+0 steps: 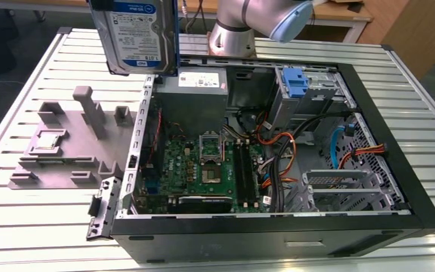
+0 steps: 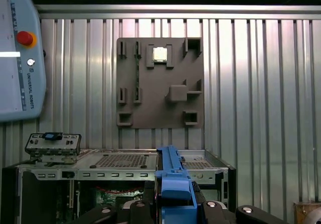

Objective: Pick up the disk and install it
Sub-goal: 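Pick up the disk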

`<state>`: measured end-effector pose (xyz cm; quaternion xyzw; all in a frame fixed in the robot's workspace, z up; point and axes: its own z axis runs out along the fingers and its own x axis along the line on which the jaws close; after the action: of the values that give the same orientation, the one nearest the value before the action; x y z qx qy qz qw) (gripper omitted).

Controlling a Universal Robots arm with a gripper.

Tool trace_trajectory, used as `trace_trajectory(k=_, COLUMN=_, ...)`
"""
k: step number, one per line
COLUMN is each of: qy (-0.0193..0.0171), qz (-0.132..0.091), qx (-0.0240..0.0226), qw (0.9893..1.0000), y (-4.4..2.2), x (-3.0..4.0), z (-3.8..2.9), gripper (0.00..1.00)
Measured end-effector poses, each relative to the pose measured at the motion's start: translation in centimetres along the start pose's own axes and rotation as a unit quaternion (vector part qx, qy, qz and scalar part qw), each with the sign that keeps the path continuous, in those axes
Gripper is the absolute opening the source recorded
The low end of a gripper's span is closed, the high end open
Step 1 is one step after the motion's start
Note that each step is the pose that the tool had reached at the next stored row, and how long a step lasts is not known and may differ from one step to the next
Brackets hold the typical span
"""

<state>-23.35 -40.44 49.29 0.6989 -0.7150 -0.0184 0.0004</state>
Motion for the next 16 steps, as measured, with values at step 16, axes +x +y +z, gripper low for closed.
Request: trace_trajectory(k=16, qy=0.0001, qz=0.000, qx=0.0000, qw=1.0000, y=-0.41, x=0.04, z=-0.02, gripper=0.37)
